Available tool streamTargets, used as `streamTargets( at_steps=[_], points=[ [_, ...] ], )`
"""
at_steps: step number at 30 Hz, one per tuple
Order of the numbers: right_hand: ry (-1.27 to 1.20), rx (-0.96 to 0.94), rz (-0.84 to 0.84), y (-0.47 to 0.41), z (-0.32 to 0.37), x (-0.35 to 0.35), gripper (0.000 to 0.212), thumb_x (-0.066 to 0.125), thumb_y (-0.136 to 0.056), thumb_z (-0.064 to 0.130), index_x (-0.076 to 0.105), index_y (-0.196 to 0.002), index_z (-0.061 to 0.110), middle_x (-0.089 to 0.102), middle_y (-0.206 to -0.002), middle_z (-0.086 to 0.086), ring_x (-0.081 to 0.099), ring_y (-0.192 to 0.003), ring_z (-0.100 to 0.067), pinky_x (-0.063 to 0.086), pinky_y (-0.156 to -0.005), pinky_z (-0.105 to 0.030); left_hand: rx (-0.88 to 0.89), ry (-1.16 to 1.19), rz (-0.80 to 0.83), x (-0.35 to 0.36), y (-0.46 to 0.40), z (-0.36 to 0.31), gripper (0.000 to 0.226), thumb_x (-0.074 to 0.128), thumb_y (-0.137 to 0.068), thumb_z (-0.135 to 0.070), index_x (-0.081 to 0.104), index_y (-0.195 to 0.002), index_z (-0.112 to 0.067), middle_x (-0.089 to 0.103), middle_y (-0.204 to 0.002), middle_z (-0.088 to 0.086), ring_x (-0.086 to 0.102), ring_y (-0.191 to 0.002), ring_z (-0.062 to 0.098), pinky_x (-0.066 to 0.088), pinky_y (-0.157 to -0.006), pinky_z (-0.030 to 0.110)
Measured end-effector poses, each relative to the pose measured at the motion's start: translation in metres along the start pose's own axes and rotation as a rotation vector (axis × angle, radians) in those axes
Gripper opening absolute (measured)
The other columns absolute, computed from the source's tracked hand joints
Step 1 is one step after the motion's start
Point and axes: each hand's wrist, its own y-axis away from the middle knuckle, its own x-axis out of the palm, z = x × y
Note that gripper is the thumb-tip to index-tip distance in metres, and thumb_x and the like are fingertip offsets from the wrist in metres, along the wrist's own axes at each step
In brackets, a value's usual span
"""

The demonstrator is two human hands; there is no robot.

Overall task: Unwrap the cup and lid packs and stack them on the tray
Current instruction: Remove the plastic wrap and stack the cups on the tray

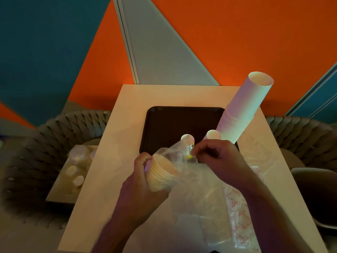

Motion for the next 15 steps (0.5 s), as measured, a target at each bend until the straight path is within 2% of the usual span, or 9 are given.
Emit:
streamTargets(
  at_steps=[3,5,7,9,11,13,15],
  points=[
    [-0.096,0.014,0.094,0.002,0.003,0.004,0.020,0.070,-0.092,0.001,0.078,-0.093,0.019,0.076,-0.084,-0.001,0.073,-0.083,-0.027,0.058,-0.084,-0.049,0.003,0.004,0.004,0.002,0.001,0.000,0.093,0.091,-0.067,-0.036,0.017,-0.111,-0.070,0.053,-0.104,-0.026,0.060,-0.090,-0.004,0.052,-0.064,0.012],
    [-0.168,0.051,0.167,0.004,0.005,0.007,0.014,0.069,-0.094,0.003,0.077,-0.099,0.014,0.077,-0.086,-0.006,0.074,-0.084,-0.025,0.058,-0.085,-0.046,0.011,-0.007,0.008,0.004,0.002,0.001,0.093,0.091,-0.066,-0.037,0.017,-0.113,-0.068,0.052,-0.105,-0.026,0.062,-0.090,0.001,0.053,-0.063,0.012],
    [-0.200,0.089,0.241,0.006,0.004,0.012,0.015,0.069,-0.092,0.000,0.077,-0.101,0.010,0.076,-0.086,-0.009,0.072,-0.081,-0.019,0.058,-0.083,-0.044,0.016,-0.024,0.007,0.005,0.003,0.001,0.092,0.091,-0.066,-0.038,0.018,-0.114,-0.066,0.054,-0.104,-0.024,0.064,-0.089,0.004,0.056,-0.064,0.018],
    [-0.216,0.095,0.295,0.006,0.004,0.015,0.022,0.072,-0.089,-0.003,0.079,-0.098,0.016,0.076,-0.087,-0.009,0.070,-0.081,-0.017,0.058,-0.079,-0.042,0.008,-0.031,0.011,0.007,0.004,0.003,0.090,0.091,-0.065,-0.039,0.020,-0.114,-0.065,0.056,-0.103,-0.024,0.064,-0.089,0.005,0.059,-0.067,0.026],
    [-0.221,0.072,0.343,0.006,0.004,0.017,0.022,0.078,-0.086,0.004,0.079,-0.097,0.023,0.075,-0.094,-0.012,0.070,-0.088,-0.020,0.057,-0.082,-0.039,0.011,-0.034,0.019,0.007,0.004,0.004,0.090,0.091,-0.065,-0.039,0.020,-0.114,-0.066,0.056,-0.103,-0.027,0.063,-0.089,0.002,0.059,-0.068,0.026],
    [-0.218,0.051,0.381,0.006,0.005,0.018,0.019,0.081,-0.084,0.006,0.077,-0.102,0.013,0.075,-0.104,-0.008,0.071,-0.100,-0.022,0.059,-0.089,-0.038,0.013,-0.033,0.027,0.007,0.004,0.003,0.088,0.090,-0.066,-0.039,0.020,-0.111,-0.069,0.056,-0.104,-0.030,0.063,-0.089,0.000,0.058,-0.069,0.026],
    [-0.204,0.042,0.410,0.007,0.006,0.019,0.023,0.082,-0.083,0.007,0.076,-0.105,0.007,0.074,-0.111,0.004,0.068,-0.110,-0.013,0.056,-0.090,-0.029,0.010,-0.023,0.034,0.008,0.004,0.001,0.086,0.090,-0.066,-0.040,0.021,-0.109,-0.067,0.057,-0.103,-0.028,0.064,-0.089,0.003,0.059,-0.072,0.029]
  ],
)
